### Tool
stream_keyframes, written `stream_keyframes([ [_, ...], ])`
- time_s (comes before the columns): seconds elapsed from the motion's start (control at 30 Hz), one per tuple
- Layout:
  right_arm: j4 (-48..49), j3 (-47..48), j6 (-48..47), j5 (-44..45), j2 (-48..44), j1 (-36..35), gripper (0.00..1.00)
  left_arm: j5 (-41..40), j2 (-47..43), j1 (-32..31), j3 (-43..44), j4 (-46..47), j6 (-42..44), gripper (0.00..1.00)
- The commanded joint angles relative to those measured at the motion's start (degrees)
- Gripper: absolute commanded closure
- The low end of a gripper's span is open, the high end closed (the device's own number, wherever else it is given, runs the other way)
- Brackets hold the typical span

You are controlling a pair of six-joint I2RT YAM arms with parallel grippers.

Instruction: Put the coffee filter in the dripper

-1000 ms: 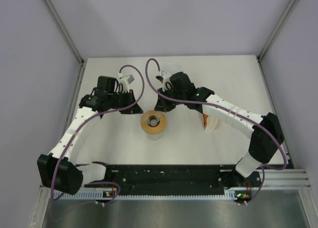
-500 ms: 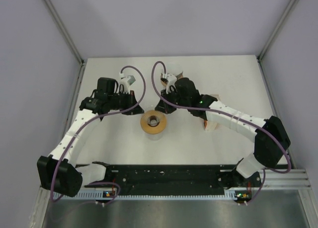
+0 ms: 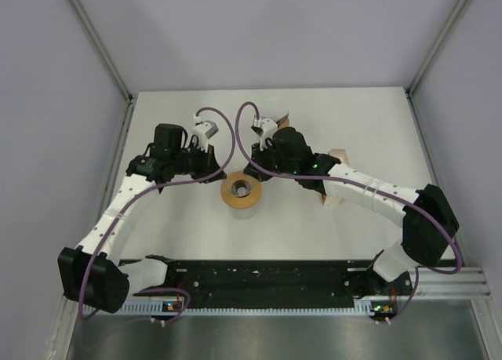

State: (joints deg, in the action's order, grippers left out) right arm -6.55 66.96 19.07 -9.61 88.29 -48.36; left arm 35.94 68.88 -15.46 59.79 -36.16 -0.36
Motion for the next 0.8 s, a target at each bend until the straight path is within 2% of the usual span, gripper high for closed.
stream_keyframes([
  [0.0,-4.35,-3.85,-4.66,1.96,4.79,-1.3,1.0,-3.08,4.33,-1.23,-3.63,-8.66,6.96,1.0],
  [0.27,-6.46,0.44,-4.83,0.73,4.26,-1.3,1.0,-1.32,8.63,-1.15,9.72,-16.39,5.99,1.0],
  [0.3,-6.72,1.15,-4.74,0.56,4.08,-1.3,0.97,-0.97,9.07,-1.15,10.95,-16.74,5.81,1.0],
  [0.37,-7.34,2.91,-4.83,0.2,4.17,-1.3,0.91,-0.53,8.99,-1.06,11.75,-16.4,5.2,0.99],
  [0.77,-10.5,9.77,-5.71,0.11,3.03,-1.3,0.79,-0.26,8.2,-0.8,14.91,-16.13,3.96,0.84],
])
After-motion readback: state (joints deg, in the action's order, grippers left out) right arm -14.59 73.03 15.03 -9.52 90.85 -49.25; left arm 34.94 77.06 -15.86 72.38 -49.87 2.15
